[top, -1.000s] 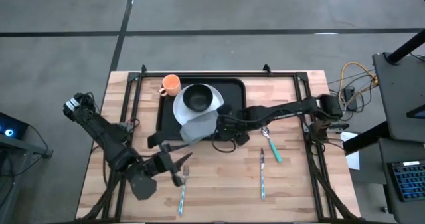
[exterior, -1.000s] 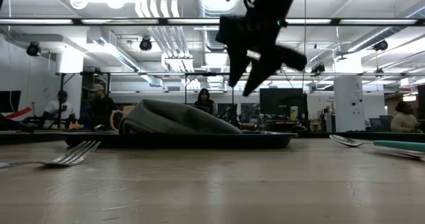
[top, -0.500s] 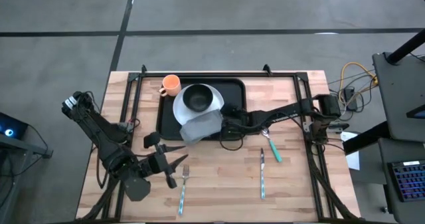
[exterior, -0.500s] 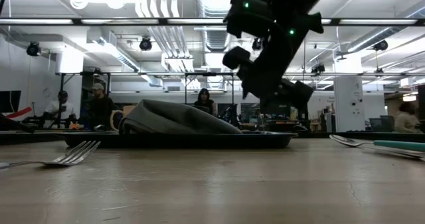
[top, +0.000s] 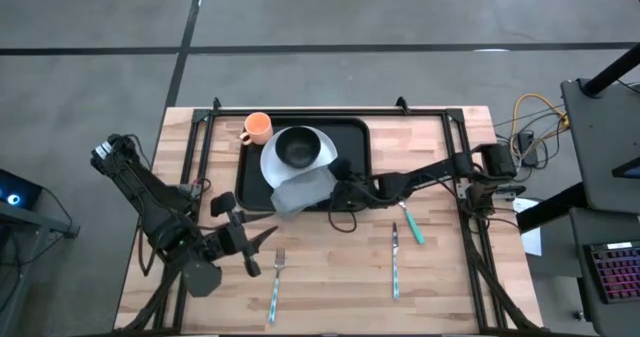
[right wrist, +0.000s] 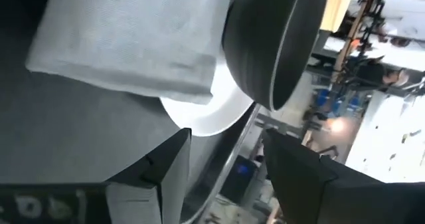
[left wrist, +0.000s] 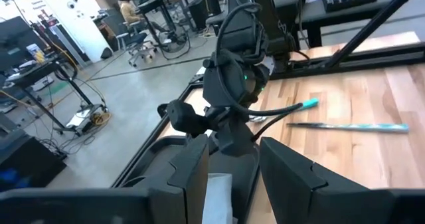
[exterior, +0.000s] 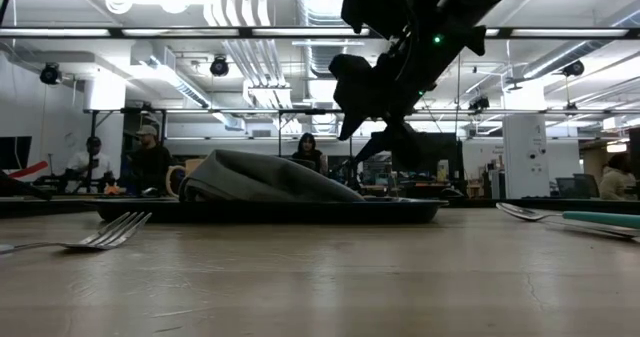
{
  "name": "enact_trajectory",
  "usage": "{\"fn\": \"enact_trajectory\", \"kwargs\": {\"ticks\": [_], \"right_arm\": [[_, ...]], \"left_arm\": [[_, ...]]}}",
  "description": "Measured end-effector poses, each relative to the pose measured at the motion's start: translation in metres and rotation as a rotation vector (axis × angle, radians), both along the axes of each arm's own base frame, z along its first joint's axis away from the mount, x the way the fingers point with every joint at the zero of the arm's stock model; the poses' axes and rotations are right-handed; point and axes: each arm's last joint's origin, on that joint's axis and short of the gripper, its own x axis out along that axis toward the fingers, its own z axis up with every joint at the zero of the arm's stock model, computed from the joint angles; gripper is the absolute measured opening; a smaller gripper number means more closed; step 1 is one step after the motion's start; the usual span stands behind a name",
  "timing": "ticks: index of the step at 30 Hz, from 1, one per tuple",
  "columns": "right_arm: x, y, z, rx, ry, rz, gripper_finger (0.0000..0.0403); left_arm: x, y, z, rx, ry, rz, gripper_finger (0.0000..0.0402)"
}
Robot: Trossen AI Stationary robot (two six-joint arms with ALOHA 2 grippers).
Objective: Set up tray
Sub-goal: Put the napkin to the right of the plate on the serving tray
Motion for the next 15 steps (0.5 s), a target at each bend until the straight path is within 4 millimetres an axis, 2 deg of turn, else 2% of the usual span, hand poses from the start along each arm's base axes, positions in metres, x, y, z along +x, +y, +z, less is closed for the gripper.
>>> {"fn": "enact_trajectory", "kwargs": {"ticks": [7,15], "right_arm": [[0.000,0.009,0.000,0.127,-0.072,-0.010,0.0180],[-0.015,0.001,-0.019,0.114,0.087,0.038,0.0204]], "left_arm": [[-0.009,0.009,0.005,-0.091,-0.040,0.027,0.0116],[-0.017,0.014,0.007,-0.127,-0.042,0.036,0.0116]]}}
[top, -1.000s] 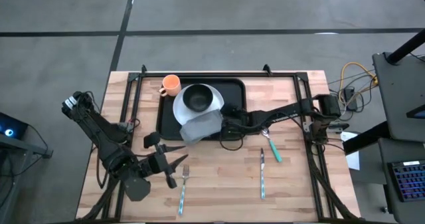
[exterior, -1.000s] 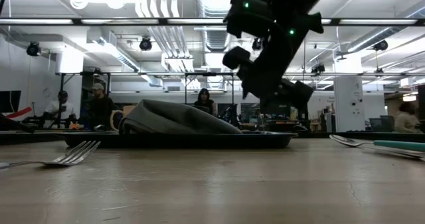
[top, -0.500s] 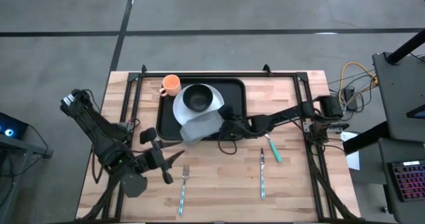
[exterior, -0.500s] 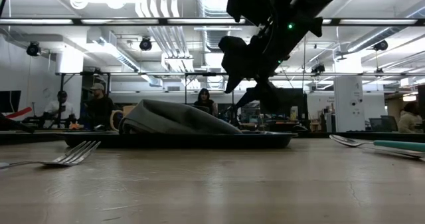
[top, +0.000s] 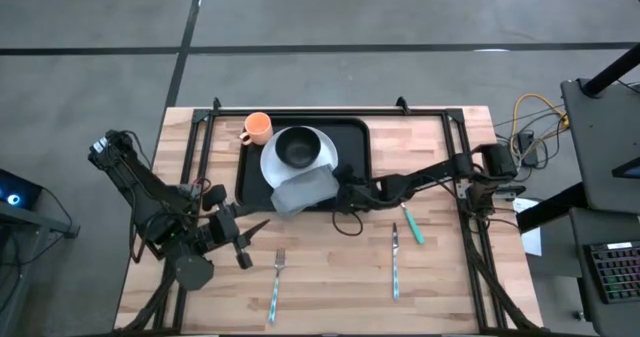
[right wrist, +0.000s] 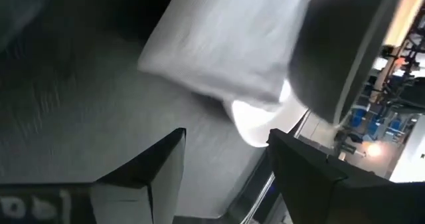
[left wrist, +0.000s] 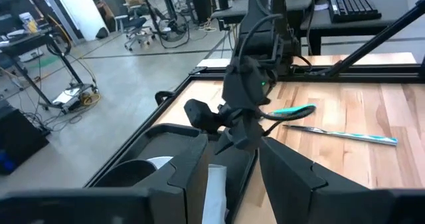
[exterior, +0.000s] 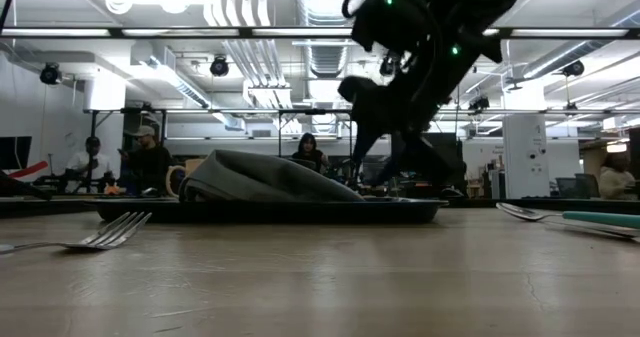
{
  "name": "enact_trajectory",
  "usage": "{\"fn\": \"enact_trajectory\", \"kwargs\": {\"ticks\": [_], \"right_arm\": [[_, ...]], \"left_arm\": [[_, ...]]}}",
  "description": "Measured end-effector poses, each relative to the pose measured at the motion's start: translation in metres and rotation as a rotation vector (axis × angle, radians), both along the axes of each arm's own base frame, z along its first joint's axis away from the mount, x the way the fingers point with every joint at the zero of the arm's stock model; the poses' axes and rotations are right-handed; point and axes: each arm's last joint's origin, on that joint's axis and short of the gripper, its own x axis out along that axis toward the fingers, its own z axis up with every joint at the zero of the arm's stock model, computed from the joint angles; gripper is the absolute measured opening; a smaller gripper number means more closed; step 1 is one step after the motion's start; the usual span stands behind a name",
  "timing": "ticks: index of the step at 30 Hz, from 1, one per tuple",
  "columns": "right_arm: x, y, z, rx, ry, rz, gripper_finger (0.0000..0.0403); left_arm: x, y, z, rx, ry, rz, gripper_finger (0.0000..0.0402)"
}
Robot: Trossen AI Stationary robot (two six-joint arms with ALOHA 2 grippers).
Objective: Set up tray
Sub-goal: Put the napkin to the right of the plate on the serving tray
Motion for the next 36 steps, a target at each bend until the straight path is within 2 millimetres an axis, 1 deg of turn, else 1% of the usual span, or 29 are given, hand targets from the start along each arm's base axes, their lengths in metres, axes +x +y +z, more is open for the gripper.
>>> {"fn": "enact_trajectory", "kwargs": {"ticks": [3,7,11,17,20,25,29,32,36], "right_arm": [[-0.004,-0.003,-0.007,-0.007,0.017,0.000,0.0205],[-0.006,-0.006,-0.014,-0.008,-0.044,-0.014,0.0203],[-0.004,-0.006,-0.015,-0.005,-0.123,-0.006,0.0203],[-0.007,-0.005,-0.019,0.030,-0.127,0.018,0.0203],[-0.007,-0.005,-0.021,0.017,-0.141,0.037,0.0203],[-0.005,-0.003,-0.023,0.041,-0.115,0.132,0.0203],[-0.005,-0.004,-0.023,0.022,-0.093,0.163,0.0203],[-0.005,-0.008,-0.020,0.004,-0.076,0.174,0.0203],[-0.004,-0.016,-0.018,0.007,0.014,0.171,0.0203]], "left_arm": [[0.000,0.000,0.000,-0.001,0.003,-0.003,0.0116],[0.000,0.000,-0.001,-0.002,0.004,-0.004,0.0116],[0.001,0.000,-0.001,-0.002,0.004,-0.004,0.0116],[0.001,-0.001,-0.001,-0.008,0.010,-0.013,0.0116],[0.001,-0.001,-0.001,-0.008,0.011,-0.014,0.0116],[0.001,-0.001,-0.001,-0.009,0.011,-0.015,0.0117],[0.001,-0.001,-0.001,-0.009,0.012,-0.016,0.0117],[0.001,-0.001,-0.001,-0.009,0.012,-0.016,0.0117],[0.001,-0.001,-0.001,-0.010,0.013,-0.017,0.0117]]}}
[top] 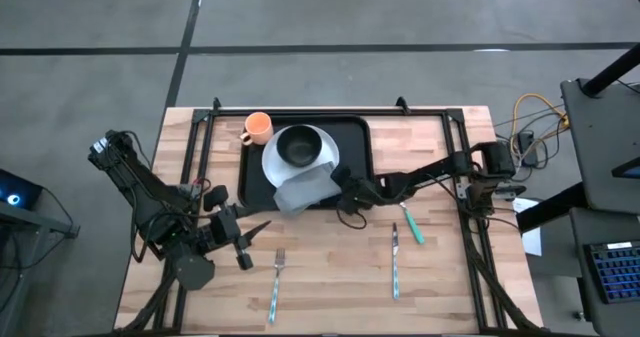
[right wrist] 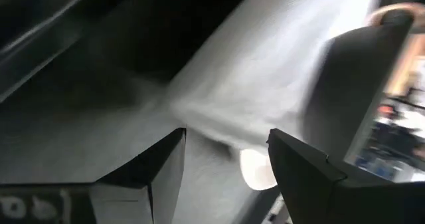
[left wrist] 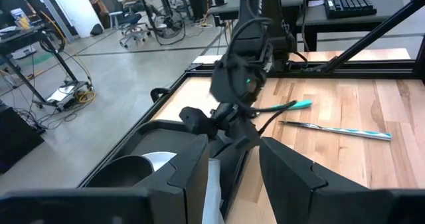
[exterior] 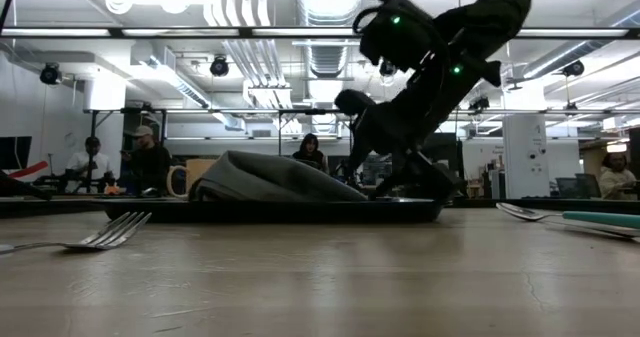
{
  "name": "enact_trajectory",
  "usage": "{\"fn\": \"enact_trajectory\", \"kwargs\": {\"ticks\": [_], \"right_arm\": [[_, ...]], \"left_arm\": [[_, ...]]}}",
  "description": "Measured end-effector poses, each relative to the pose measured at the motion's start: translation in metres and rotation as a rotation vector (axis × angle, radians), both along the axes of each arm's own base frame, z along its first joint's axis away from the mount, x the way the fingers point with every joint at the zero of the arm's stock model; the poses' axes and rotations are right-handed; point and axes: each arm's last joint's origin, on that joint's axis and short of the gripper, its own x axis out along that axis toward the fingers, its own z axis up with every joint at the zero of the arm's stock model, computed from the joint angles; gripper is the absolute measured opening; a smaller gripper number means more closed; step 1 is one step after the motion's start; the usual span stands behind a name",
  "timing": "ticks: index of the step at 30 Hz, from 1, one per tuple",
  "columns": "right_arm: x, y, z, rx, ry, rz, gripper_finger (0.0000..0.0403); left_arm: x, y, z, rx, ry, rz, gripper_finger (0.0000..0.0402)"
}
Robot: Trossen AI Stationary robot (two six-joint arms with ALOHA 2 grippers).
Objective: Set up tray
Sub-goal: Put the napkin to the right of the plate on the serving tray
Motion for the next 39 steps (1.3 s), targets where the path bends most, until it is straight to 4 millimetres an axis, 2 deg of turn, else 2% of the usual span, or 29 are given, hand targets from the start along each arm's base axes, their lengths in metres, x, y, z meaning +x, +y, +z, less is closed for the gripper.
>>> {"fn": "enact_trajectory", "kwargs": {"ticks": [4,8,12,25,39], "right_arm": [[0.000,-0.010,0.005,0.014,0.123,-0.022,0.0203],[0.007,-0.021,0.019,0.048,0.124,-0.074,0.0203],[0.010,-0.030,0.025,0.086,0.118,-0.053,0.0203],[0.014,-0.030,0.009,0.083,0.145,0.016,0.0203],[0.020,-0.028,0.011,0.091,0.079,0.057,0.0203]], "left_arm": [[0.000,0.000,0.000,0.000,0.000,0.000,0.0117],[0.000,0.000,0.000,-0.004,0.005,-0.007,0.0117],[0.000,-0.001,-0.001,-0.016,0.018,-0.025,0.0117],[0.000,-0.001,-0.001,-0.027,0.029,-0.043,0.0117],[0.000,-0.001,-0.001,-0.016,0.034,-0.046,0.0116]]}}
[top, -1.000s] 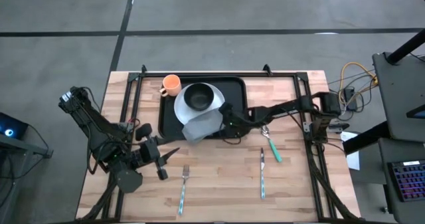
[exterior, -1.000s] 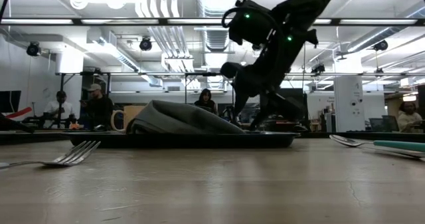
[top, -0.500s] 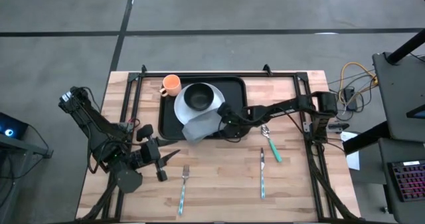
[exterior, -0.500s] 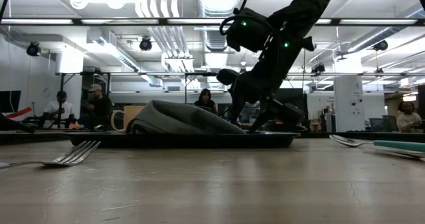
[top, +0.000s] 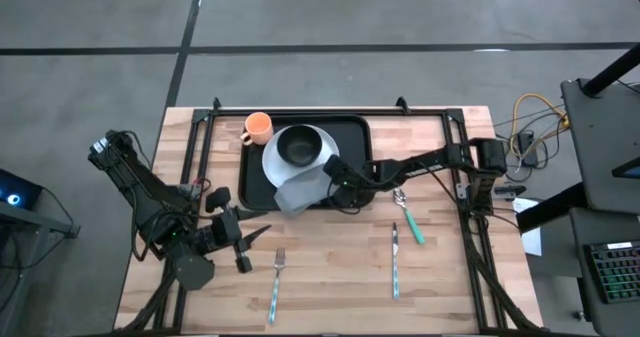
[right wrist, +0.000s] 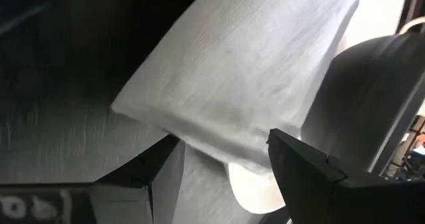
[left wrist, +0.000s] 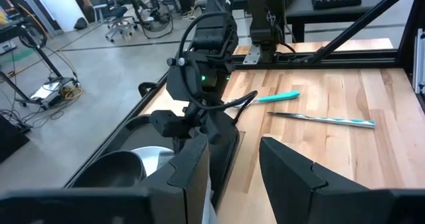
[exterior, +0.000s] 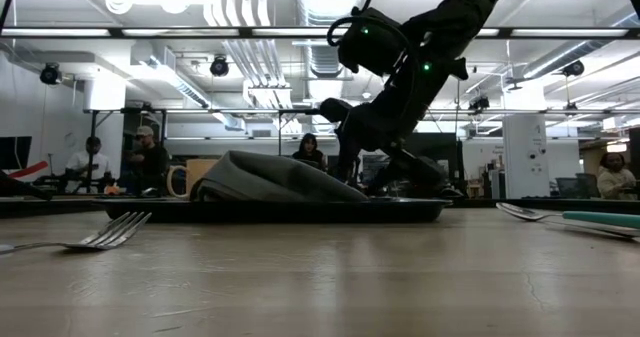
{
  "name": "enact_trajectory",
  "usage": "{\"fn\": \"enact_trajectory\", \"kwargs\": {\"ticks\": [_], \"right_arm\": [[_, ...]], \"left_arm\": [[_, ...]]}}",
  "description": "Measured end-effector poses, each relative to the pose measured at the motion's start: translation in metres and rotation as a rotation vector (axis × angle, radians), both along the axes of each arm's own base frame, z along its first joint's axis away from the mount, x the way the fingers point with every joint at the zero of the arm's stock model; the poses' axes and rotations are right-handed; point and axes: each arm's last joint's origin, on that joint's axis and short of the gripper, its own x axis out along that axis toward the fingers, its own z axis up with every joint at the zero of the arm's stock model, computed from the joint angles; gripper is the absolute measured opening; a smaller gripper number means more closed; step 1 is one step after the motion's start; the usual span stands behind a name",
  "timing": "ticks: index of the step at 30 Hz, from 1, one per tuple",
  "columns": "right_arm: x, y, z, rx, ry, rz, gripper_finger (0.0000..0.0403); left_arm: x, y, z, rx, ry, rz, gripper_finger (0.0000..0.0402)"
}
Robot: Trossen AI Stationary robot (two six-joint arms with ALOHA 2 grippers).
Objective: Set up tray
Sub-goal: Put the napkin to the right of the plate on the serving tray
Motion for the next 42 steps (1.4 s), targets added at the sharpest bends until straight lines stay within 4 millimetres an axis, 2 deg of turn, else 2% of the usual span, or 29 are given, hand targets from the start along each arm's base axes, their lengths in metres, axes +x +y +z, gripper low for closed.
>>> {"fn": "enact_trajectory", "kwargs": {"ticks": [6,11,14,22,35,42], "right_arm": [[0.0021,0.0038,0.0016,0.022,-0.018,0.009,0.0199],[0.0023,0.0042,0.0017,0.029,-0.025,0.001,0.0173],[0.0039,0.0041,0.0029,0.035,-0.052,-0.010,0.0140],[0.0041,0.0058,0.0030,0.039,-0.059,-0.019,0.0017],[0.0026,0.0069,0.0079,-0.029,-0.048,-0.069,0.0008],[-0.0034,0.0108,0.0047,0.053,0.027,-0.034,0.0011]], "left_arm": [[0.0000,0.0000,0.0000,0.011,0.004,-0.003,0.0116],[0.0000,0.0000,0.0001,0.011,0.004,-0.003,0.0116],[0.0000,0.0000,0.0000,0.012,0.005,-0.003,0.0116],[0.0000,0.0000,0.0000,0.012,0.005,-0.003,0.0116],[0.0000,0.0001,0.0000,0.013,0.005,-0.003,0.0116],[0.0000,-0.0001,-0.0004,0.008,0.012,-0.011,0.0116]]}}
